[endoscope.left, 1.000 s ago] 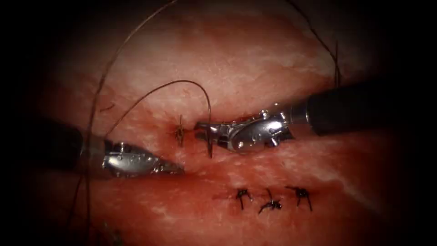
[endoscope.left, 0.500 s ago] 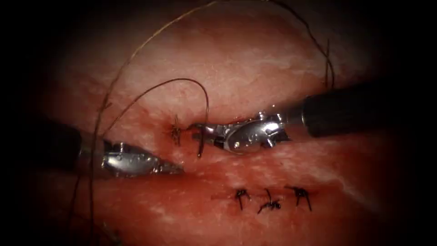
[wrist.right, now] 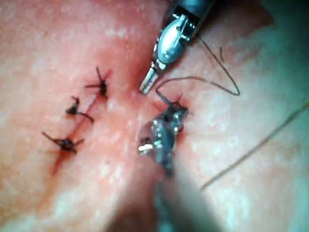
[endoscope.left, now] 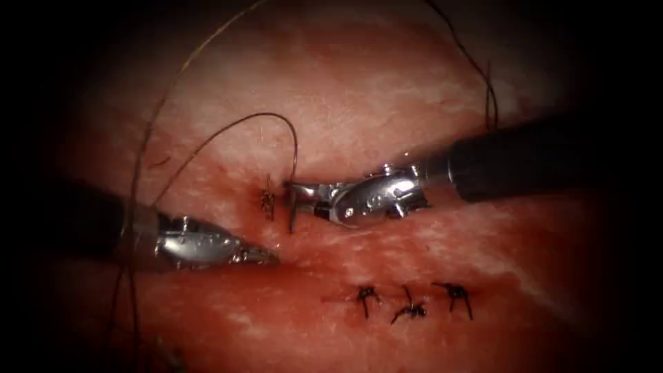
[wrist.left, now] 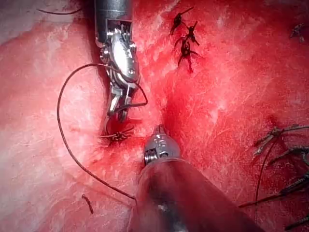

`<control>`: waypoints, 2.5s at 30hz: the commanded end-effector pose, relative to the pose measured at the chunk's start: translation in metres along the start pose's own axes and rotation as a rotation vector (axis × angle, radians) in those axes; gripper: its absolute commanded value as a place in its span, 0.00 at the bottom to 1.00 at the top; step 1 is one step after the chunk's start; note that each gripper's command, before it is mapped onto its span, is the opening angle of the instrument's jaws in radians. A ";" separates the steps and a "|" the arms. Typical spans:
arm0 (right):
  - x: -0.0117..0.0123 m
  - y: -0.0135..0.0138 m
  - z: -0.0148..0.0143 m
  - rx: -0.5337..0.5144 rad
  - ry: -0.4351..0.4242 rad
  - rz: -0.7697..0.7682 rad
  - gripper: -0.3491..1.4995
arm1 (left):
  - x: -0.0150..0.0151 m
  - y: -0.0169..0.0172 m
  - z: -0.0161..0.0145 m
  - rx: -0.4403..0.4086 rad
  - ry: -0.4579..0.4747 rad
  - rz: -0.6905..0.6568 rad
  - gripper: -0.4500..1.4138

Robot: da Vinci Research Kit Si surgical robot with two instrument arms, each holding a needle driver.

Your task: Wound Closure

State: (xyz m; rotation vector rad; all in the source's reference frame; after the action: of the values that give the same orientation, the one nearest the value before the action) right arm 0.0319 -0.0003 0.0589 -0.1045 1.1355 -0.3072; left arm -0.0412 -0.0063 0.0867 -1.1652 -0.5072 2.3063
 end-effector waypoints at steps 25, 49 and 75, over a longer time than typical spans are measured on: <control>-0.0002 0.0007 -0.0006 0.018 0.026 0.198 0.00 | -0.0001 0.0006 0.0004 -0.001 -0.001 -0.006 0.00; 0.0061 0.0040 -0.0039 -0.296 0.018 0.432 0.83 | 0.0060 -0.0002 -0.0006 0.026 0.012 0.006 0.00; 0.0039 0.0058 0.0002 -0.212 0.119 0.244 0.00 | 0.0035 -0.0016 0.0011 0.026 0.013 0.028 0.00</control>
State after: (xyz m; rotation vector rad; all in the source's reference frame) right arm 0.0340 0.0047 0.0539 -0.1420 1.2761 0.0035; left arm -0.0430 -0.0023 0.0855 -1.1835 -0.4538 2.3206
